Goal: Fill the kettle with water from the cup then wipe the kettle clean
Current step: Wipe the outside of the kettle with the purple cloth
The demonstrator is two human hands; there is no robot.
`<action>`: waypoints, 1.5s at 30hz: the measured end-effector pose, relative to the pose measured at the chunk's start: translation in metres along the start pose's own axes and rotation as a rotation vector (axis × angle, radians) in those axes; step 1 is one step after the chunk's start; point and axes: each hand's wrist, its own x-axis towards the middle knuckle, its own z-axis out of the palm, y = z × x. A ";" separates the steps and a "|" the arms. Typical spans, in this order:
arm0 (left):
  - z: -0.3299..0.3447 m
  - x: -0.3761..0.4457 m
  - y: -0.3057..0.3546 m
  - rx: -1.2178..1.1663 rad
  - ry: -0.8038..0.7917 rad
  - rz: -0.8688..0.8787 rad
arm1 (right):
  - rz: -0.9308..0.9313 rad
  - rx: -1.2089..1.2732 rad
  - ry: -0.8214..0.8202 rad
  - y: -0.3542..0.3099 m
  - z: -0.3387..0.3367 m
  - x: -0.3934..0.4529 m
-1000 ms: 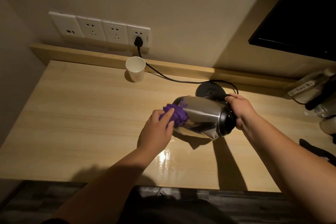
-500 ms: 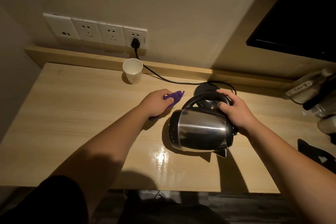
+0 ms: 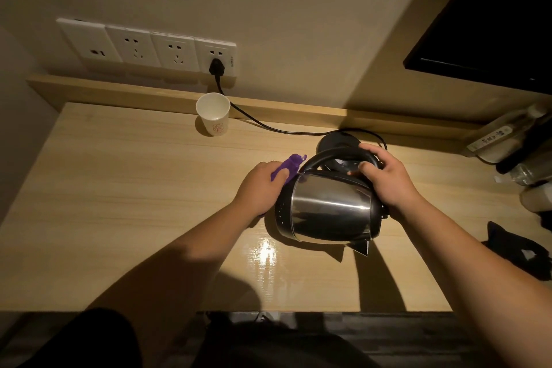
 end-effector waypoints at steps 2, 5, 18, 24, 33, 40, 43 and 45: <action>0.006 -0.013 -0.005 -0.056 0.073 -0.007 | 0.027 0.017 0.010 0.001 0.000 0.002; 0.016 -0.029 -0.012 -0.095 0.154 -0.005 | 0.057 0.027 0.030 0.001 0.001 0.003; 0.046 -0.071 -0.041 0.062 0.279 0.076 | 0.156 0.068 0.085 -0.004 0.005 0.008; 0.054 -0.083 -0.045 0.202 0.282 0.088 | 0.176 0.066 0.092 -0.004 0.002 0.011; 0.003 -0.091 -0.046 0.473 -0.432 0.007 | 0.118 0.057 0.092 -0.007 -0.001 0.003; -0.079 -0.019 0.012 0.211 -0.281 -0.085 | 0.049 0.002 0.070 -0.010 0.003 -0.001; -0.064 0.009 0.040 0.222 -0.003 -0.018 | 0.013 -0.027 0.068 -0.013 0.008 -0.004; -0.045 0.021 0.051 0.272 0.027 0.054 | -0.012 -0.051 0.069 -0.015 0.011 -0.005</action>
